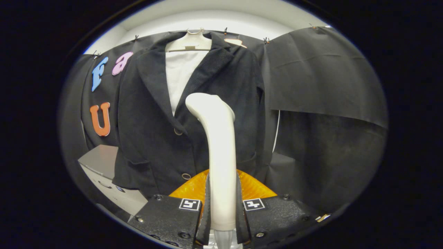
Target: Iron the clothes twice with a garment steamer, once on the left side and once on the right side.
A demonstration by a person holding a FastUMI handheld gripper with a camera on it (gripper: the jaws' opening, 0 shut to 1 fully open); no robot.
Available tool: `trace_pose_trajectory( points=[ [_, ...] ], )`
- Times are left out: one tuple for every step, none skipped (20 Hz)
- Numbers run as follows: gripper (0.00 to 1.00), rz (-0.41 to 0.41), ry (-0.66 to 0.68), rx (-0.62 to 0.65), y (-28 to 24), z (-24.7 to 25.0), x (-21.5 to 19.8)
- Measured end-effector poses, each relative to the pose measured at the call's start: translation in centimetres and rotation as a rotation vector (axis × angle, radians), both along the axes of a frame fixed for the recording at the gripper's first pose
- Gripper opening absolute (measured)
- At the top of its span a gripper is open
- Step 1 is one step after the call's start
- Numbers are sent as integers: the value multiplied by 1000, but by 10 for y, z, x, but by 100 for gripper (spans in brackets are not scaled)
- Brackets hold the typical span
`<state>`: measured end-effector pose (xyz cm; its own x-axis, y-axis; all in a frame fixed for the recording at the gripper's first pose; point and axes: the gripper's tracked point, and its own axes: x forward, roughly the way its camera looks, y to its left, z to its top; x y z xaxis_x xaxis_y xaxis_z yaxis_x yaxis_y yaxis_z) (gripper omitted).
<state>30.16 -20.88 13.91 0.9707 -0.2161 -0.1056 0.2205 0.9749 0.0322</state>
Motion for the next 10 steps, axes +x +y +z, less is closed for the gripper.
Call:
trace_pose_trajectory(
  points=[
    [32, 0, 7, 0, 1, -6, 0],
    [32, -3, 13, -2, 0, -11, -1],
    [32, -5, 17, -2, 1, -14, -1],
    [32, -8, 22, -4, 1, -22, -1],
    [32, -10, 28, -7, 1, -28, -1],
    [32, -8, 37, -6, 3, -34, -2],
    [32, -7, 44, -5, 4, -40, -2],
    [32, -7, 52, -5, 4, -46, -3],
    [32, -7, 59, -5, 4, -50, -3],
    [32, -6, 65, -4, 4, -55, -4]
  ],
)
